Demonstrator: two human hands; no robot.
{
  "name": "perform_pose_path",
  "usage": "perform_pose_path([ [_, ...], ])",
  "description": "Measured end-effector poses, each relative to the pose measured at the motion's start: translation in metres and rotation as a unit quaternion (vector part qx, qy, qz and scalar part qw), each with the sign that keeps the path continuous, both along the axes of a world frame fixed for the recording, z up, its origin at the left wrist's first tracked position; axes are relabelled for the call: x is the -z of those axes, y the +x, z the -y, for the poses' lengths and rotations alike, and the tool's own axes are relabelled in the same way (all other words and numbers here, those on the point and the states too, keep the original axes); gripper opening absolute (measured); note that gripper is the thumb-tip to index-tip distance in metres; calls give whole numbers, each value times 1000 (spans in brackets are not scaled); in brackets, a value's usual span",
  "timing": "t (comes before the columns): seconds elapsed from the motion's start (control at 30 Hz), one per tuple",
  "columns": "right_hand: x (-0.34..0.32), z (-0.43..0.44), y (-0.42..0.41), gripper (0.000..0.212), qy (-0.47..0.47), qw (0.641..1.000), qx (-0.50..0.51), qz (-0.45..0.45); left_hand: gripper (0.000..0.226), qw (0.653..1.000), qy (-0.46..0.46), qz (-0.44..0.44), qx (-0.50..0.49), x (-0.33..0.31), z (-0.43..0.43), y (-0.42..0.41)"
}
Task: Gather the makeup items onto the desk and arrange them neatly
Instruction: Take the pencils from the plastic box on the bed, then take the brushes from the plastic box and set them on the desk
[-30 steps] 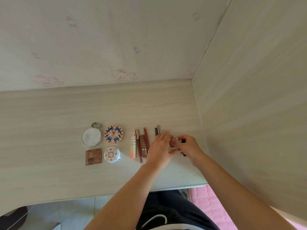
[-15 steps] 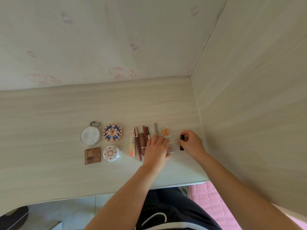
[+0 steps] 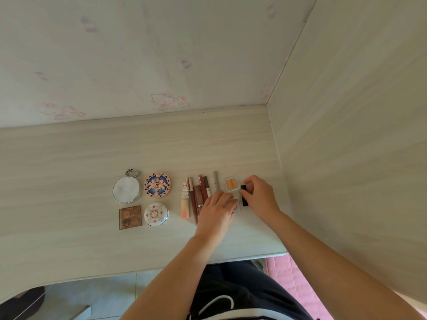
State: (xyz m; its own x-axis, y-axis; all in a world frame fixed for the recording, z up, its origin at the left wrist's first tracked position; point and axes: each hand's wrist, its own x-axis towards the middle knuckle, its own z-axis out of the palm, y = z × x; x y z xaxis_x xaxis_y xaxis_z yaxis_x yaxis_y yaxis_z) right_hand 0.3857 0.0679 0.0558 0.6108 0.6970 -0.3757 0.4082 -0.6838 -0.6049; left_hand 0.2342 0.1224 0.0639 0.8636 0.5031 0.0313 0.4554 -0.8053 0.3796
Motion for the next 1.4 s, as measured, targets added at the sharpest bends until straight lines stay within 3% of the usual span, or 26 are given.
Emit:
perform_pose_path([
  [0.43, -13, 20, 0, 28, -21, 997, 51, -47, 38, 1000, -14, 11, 15, 0, -15, -13],
  [0.6, -23, 34, -20, 33, -55, 998, -2, 8, 29, 999, 8, 38, 22, 4, -27, -26],
  [0.73, -26, 46, -47, 34, -90, 994, 19, 54, 33, 996, 3, 43, 76, 8, -32, -39],
  [1.03, -27, 86, -134, 46, -71, 979, 99, 162, 40, 982, -6, -3, 186, 2, -25, -71],
  [1.23, -37, 126, -181, 61, -155, 968, 134, 146, 43, 961, -7, -18, 275, -7, 5, -77],
  [1.4, -45, 169, -220, 61, -170, 950, 217, 144, 48, 935, 8, -39, 353, -10, 41, -76],
])
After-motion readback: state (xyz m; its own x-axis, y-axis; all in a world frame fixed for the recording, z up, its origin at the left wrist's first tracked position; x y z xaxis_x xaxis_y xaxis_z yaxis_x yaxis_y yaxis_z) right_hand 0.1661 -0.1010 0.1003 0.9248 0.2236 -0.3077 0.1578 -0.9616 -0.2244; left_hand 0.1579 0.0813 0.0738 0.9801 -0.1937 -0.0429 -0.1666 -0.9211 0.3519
